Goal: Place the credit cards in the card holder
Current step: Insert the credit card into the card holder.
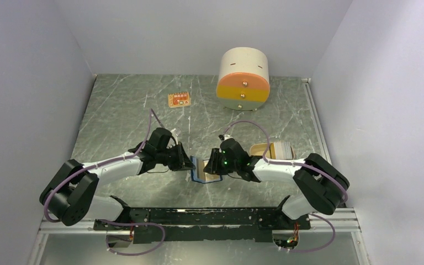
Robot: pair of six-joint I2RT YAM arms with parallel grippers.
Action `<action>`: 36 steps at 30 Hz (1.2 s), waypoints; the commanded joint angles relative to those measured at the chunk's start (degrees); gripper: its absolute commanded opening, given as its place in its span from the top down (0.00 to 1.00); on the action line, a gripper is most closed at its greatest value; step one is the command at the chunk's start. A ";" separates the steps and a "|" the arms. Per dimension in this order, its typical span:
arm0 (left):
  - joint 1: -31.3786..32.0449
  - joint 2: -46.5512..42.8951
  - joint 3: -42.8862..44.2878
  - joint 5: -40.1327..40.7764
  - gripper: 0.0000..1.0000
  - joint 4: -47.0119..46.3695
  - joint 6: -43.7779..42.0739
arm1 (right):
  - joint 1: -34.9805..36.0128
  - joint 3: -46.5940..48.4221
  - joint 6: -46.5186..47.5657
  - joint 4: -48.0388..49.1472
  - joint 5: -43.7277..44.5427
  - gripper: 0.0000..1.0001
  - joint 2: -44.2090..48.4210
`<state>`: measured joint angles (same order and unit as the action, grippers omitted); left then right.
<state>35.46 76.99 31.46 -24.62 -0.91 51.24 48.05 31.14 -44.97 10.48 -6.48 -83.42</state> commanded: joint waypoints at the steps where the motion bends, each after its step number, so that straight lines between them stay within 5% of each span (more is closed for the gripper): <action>1: 0.34 -1.37 1.06 -2.07 0.91 -4.25 0.15 | -0.21 -0.22 0.47 2.38 -0.36 0.64 -2.34; 18: 0.53 0.02 -3.41 -9.74 0.91 -18.63 2.66 | -0.20 -0.77 -0.03 3.89 -0.06 0.62 -4.83; 26: 1.64 7.98 -1.96 -12.44 0.91 -22.11 2.95 | -0.22 -1.30 0.19 2.96 1.38 0.58 -4.82; 36: 2.15 8.44 -0.34 -6.83 0.91 -13.91 -0.10 | -0.66 0.10 2.02 -6.15 6.68 0.56 1.79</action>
<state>35.99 85.49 29.69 -33.34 -19.53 53.71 47.57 31.27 -44.56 11.68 -3.86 -84.03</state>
